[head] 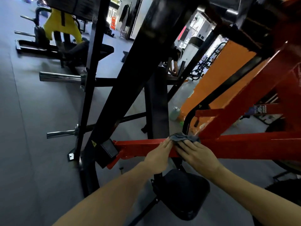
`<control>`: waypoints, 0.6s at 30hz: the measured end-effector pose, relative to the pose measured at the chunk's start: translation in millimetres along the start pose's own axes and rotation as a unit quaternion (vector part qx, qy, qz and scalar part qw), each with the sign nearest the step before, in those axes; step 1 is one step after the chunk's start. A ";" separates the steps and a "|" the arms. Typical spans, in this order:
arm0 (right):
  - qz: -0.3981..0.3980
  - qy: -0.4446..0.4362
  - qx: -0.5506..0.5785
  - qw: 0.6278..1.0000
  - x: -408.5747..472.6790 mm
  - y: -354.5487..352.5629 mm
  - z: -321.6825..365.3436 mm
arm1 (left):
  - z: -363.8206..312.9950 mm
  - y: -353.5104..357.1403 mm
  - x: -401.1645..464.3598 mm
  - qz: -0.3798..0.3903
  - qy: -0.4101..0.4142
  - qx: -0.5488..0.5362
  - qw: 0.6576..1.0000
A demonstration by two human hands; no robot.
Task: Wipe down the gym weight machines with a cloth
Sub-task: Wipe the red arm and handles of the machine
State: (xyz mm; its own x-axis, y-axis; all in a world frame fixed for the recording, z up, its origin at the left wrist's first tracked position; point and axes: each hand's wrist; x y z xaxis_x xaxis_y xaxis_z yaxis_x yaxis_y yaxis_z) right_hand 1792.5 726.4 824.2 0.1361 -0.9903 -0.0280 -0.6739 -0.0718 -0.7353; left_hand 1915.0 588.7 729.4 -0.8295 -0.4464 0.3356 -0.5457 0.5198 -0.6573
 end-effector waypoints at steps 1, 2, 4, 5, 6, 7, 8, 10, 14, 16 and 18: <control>0.009 0.004 0.000 1.000 7.0 2.5 7.3 | 4.8 -1.2 -0.1 0.006 0.004 0.001 1.000; 0.015 0.012 0.004 1.000 11.9 2.1 13.2 | 12.4 -2.0 -1.8 0.011 0.013 0.009 1.000; 0.014 0.036 0.017 0.999 13.5 -4.0 17.0 | 31.7 -4.0 -6.5 0.011 0.030 0.053 0.998; 0.008 0.050 0.021 0.999 10.3 -6.5 16.6 | 43.3 -4.3 -9.8 0.008 0.020 0.090 0.996; 0.005 0.058 0.020 0.998 5.3 -9.9 14.7 | 55.8 -4.0 -13.2 0.006 0.000 0.135 0.991; -0.002 0.060 0.017 0.998 -0.6 -12.3 12.7 | 69.0 -5.2 -16.7 0.010 -0.023 0.174 0.984; -0.020 0.057 0.010 0.998 -7.9 -13.8 11.2 | 82.8 -6.4 -19.3 0.020 -0.034 0.211 0.977; -0.040 0.051 -0.009 0.998 -25.3 -16.0 5.6 | 108.4 -9.2 -24.6 0.051 -0.038 0.266 0.962; 0.029 -0.015 -0.046 0.998 -36.4 -12.7 -5.8 | 141.8 -9.6 -38.5 0.078 -0.027 0.268 0.960; 0.045 -0.075 -0.085 0.993 -18.9 -7.8 -0.3 | 146.2 -5.9 -42.4 0.070 -0.028 0.263 0.962; 0.039 -0.170 -0.136 0.975 4.1 4.2 9.6 | 148.6 -5.0 -41.1 0.065 -0.022 0.287 0.955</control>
State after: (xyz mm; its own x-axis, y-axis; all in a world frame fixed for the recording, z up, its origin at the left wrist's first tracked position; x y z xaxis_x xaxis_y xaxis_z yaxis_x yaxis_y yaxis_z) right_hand 1797.2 723.2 814.5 0.2783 -0.9005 -0.3343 -0.8531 -0.0719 -0.5167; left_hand 1969.5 496.2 618.6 -0.8732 -0.4416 0.2061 -0.2730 0.0931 -0.9575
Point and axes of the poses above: each hand's wrist, its own x-axis towards the middle knuckle, its own y-axis out of the palm, z = x × y, and after that the axes turned 15 degrees about -z, right-handed
